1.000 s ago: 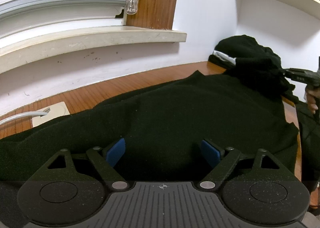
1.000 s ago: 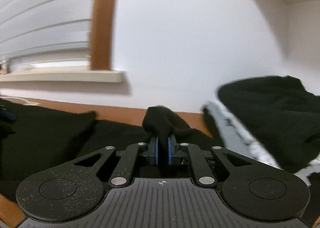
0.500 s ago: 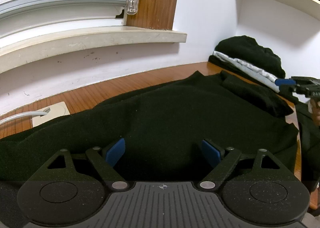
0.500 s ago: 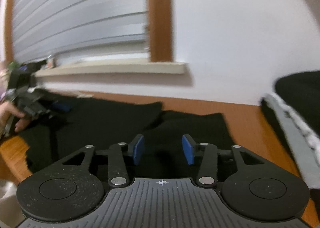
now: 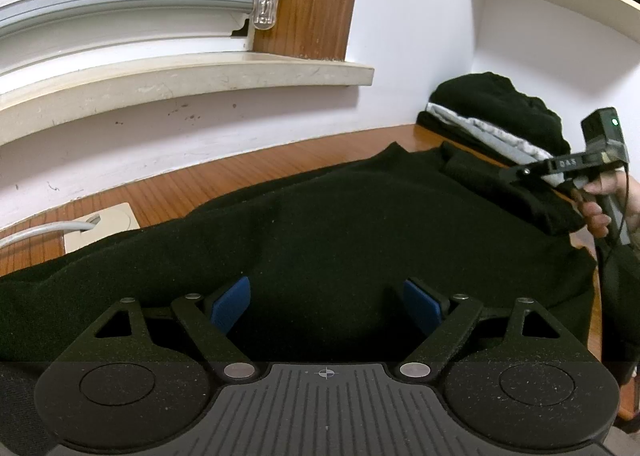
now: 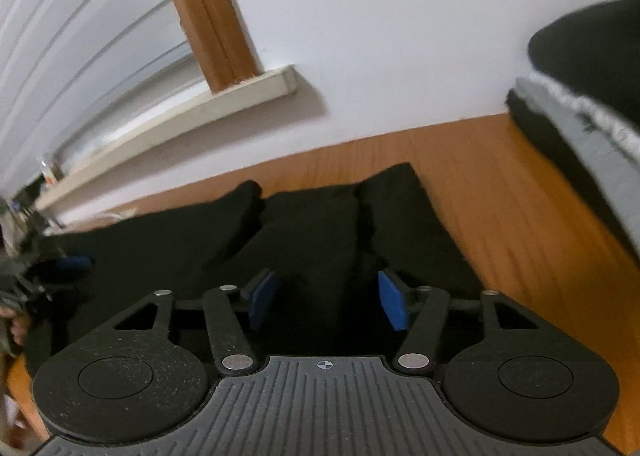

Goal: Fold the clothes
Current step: 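Pinch the black garment edge with the right gripper and lift it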

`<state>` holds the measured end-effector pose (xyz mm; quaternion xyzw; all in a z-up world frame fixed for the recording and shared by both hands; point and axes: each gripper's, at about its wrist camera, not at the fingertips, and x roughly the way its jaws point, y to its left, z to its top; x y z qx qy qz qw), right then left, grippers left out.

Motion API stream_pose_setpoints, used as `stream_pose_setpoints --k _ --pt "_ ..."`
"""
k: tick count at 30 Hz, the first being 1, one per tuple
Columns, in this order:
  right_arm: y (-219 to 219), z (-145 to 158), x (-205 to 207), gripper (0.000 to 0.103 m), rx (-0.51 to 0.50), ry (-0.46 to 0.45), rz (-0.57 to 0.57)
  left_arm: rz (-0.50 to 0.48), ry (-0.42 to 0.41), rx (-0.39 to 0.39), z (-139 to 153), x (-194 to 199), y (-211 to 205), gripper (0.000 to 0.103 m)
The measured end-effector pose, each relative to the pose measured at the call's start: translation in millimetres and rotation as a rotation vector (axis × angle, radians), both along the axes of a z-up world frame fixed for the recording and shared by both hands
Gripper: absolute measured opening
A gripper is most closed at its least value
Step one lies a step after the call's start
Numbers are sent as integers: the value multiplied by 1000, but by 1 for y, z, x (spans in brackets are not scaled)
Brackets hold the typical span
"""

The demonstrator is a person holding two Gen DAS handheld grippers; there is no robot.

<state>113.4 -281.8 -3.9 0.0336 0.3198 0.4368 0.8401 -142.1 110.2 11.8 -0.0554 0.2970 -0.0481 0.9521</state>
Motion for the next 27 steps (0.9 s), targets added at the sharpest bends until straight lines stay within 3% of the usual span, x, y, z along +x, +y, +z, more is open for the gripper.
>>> stream_pose_setpoints --k 2,3,8,12,17,21,25,27 --pt "2 6 -1 13 15 -15 4 0 0 0 0 0 0 86" --pt "2 10 -2 11 26 -28 2 1 0 0 0 0 0 86" --pt "3 52 -18 8 91 -177 -18 2 0 -1 0 0 -1 86" --pt "-11 102 -41 7 168 -338 -51 2 0 -1 0 -1 -1 86" --pt "-41 142 -60 7 109 -498 -164 2 1 4 0 0 -1 86" --pt "-81 137 -49 7 46 -488 -281 3 2 9 0 0 -2 86" --pt "-118 102 -43 8 85 -396 -255 4 3 18 0 0 -3 86" --pt "-121 78 -46 8 41 -363 -240 6 5 36 0 1 -6 86"
